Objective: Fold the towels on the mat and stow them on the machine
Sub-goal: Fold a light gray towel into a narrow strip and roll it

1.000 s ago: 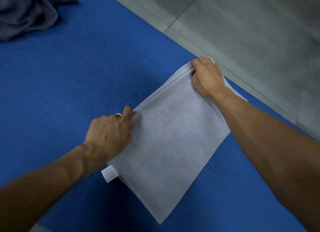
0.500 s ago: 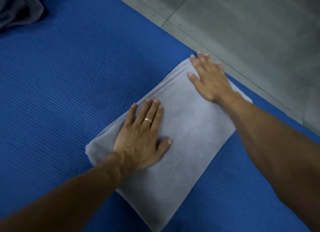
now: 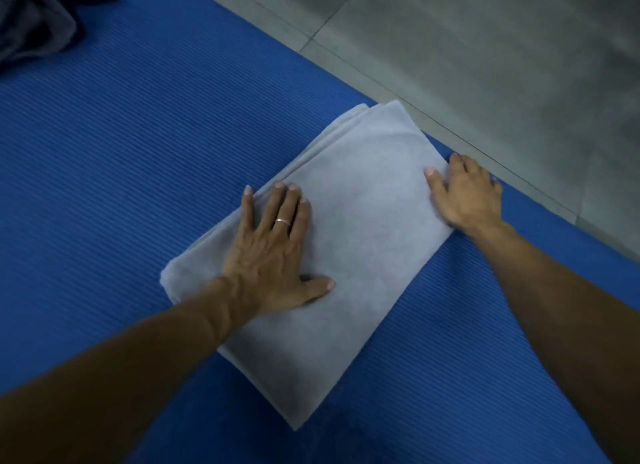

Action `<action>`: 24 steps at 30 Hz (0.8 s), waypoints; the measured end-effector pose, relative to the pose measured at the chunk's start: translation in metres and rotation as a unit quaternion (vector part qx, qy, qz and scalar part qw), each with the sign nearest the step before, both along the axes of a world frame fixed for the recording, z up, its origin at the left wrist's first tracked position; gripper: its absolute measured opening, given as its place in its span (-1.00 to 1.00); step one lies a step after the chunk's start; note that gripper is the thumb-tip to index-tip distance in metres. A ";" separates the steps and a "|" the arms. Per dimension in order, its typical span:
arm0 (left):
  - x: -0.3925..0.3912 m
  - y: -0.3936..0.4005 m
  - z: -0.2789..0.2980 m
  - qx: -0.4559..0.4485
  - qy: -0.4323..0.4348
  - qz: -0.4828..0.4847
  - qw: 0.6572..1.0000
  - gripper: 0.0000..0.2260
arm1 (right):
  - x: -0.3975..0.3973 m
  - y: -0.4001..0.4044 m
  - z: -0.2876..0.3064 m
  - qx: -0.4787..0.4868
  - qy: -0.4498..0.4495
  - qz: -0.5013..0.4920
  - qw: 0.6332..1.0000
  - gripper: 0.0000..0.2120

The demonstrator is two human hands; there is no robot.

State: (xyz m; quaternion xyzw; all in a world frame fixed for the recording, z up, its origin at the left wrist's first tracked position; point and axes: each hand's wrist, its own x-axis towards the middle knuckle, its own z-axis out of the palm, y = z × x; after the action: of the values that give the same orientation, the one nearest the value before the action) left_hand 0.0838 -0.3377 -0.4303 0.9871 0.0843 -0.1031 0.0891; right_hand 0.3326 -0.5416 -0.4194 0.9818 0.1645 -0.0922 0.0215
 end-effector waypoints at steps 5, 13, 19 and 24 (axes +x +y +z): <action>0.005 -0.047 0.007 -0.050 -0.077 -0.097 0.991 -0.31 | -0.016 -0.026 0.018 0.182 0.087 -0.111 0.973 -0.73; -0.040 -0.134 -0.013 -0.050 -0.092 -0.211 0.972 -0.46 | -0.142 -0.162 0.025 0.224 0.127 -0.292 0.921 -0.74; -0.082 -0.149 -0.016 0.016 -0.058 -0.252 0.966 -0.39 | -0.231 -0.182 0.018 0.128 -0.087 -0.180 0.971 -0.50; -0.101 -0.126 -0.011 0.030 -0.027 -0.219 0.975 -0.34 | -0.285 -0.133 -0.011 0.071 0.047 0.213 0.973 -0.39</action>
State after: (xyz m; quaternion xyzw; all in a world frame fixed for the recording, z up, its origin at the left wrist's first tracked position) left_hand -0.0170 -0.4641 -0.4409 0.9863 -0.1328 -0.0907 0.0369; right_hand 0.0472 -0.6747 -0.4303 0.9176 0.3773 -0.1198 -0.0369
